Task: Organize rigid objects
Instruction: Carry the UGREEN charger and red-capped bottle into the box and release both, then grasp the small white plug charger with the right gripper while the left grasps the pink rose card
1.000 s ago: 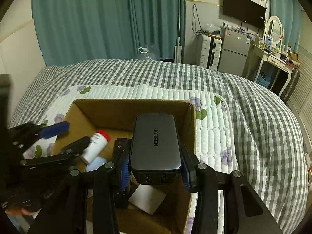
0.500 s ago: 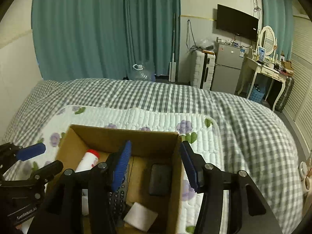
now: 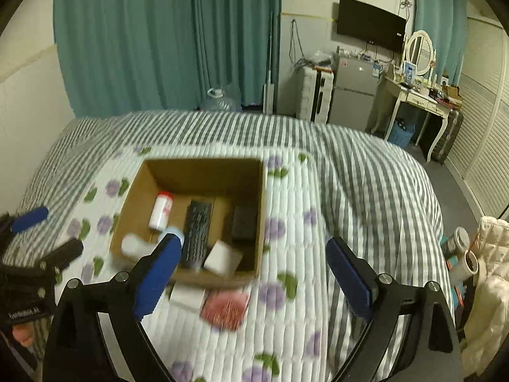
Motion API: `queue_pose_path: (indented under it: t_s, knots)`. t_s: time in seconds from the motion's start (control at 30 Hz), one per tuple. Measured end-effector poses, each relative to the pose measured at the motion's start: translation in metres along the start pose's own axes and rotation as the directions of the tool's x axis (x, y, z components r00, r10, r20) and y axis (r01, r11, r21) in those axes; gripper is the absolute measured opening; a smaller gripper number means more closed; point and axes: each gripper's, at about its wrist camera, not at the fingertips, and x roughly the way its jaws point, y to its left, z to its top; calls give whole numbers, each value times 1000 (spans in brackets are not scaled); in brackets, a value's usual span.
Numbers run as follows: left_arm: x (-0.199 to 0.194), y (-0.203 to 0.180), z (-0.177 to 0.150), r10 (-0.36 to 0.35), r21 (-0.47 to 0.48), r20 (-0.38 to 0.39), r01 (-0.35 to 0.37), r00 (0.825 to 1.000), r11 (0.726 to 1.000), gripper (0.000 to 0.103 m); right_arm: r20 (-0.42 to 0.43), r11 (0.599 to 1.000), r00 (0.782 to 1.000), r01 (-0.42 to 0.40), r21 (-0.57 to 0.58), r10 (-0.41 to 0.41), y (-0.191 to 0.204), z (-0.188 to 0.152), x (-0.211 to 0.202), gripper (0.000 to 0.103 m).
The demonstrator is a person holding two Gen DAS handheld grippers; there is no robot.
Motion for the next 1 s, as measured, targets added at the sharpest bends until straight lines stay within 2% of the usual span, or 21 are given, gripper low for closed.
queue_pose_path:
  t_s: [0.17,0.4,0.57,0.67,0.8,0.87,0.9,0.93,1.0]
  knots:
    - [12,9,-29,13,-14,-25,-13,1000,1000,100,-13,997,1000,-4,-73,3,32,-38,8,93]
    - [61,20,-62,24,-18,-84,-26,996,1000,100,-143,980,986,-106,-171,82,75,-79,75,93]
    - [92,36,-76,48,-39,-132,-53,990,998,100,-218,973,972,-131,-190,88,87,-95,131,93]
    - [103,39,-77,65,-35,-143,-70,988,997,100,-233,970,968,-143,-199,95,93,-99,154,93]
    - [109,38,-81,51,-34,-157,-57,986,998,100,-243,966,967,-126,-228,69,101,-105,183,92]
    - [113,37,-81,50,-32,-169,-56,984,998,100,-222,968,973,-111,-225,60,102,-108,187,86]
    - [113,37,-82,53,-32,-173,-59,984,998,100,-211,967,976,-105,-232,55,103,-109,186,71]
    - [113,37,-83,53,-35,-176,-60,983,998,100,-207,964,976,-119,-239,69,105,-109,183,64]
    - [110,36,-83,48,-45,-182,-57,982,997,100,-195,960,979,-105,-260,55,109,-110,178,64]
